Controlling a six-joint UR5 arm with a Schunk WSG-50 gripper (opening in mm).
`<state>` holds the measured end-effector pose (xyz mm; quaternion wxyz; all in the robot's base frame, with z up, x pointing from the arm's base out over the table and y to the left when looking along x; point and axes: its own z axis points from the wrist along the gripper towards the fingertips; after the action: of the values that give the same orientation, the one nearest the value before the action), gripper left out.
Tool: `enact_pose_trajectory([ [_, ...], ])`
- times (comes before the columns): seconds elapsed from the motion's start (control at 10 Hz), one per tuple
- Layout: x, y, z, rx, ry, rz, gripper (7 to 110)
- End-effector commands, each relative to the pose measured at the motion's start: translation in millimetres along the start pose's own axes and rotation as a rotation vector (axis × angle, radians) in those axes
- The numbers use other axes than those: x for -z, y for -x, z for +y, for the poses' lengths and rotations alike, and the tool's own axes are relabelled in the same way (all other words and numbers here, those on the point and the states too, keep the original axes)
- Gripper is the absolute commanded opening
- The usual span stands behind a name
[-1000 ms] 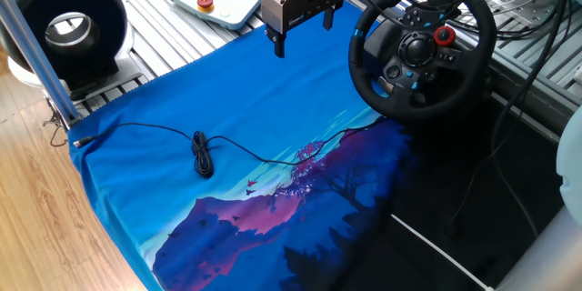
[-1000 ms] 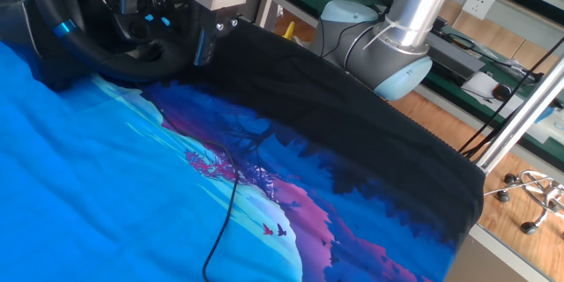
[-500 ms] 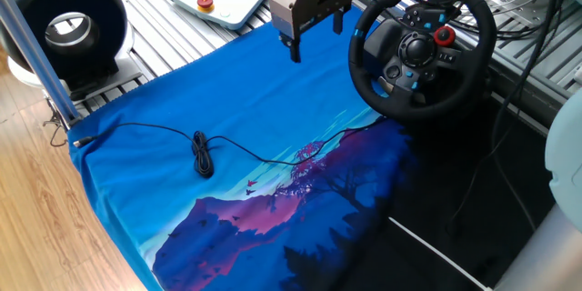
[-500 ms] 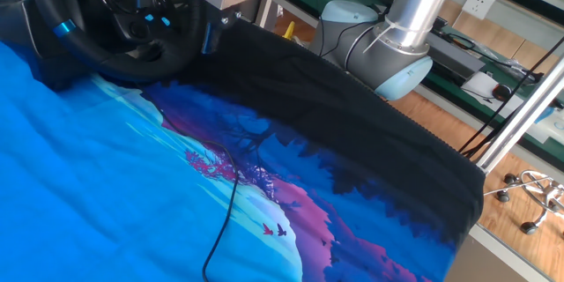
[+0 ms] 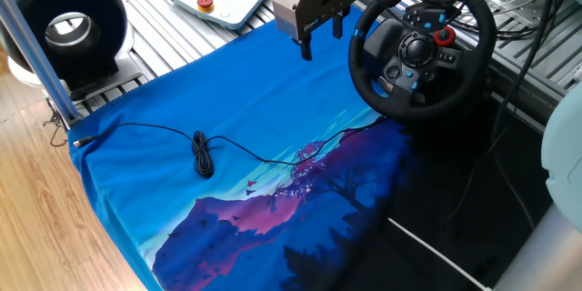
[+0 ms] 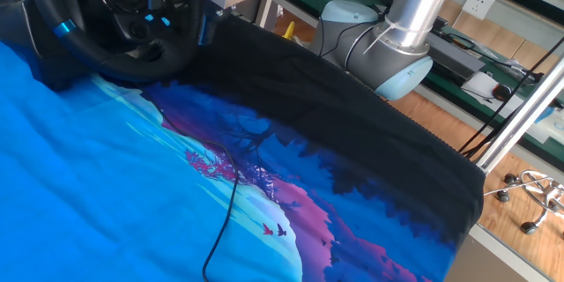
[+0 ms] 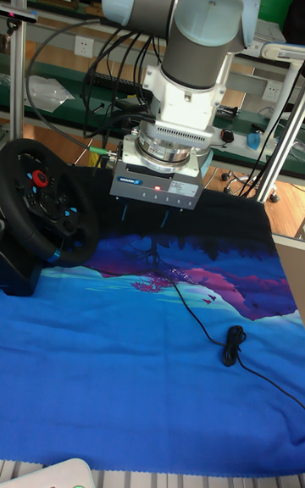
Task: Rotate the steering wheel 90 degrees counterclockwise
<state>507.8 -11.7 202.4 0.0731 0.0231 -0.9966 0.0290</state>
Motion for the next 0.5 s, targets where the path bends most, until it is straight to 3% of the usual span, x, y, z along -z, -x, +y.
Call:
enact_pose_trajectory([
  [0.0, 1.0, -1.3, 1.7, 0.004, 0.008, 0.004, 7],
  [0.4, 1.1, -0.5, 2.0, 0.004, 0.009, 0.001, 7],
])
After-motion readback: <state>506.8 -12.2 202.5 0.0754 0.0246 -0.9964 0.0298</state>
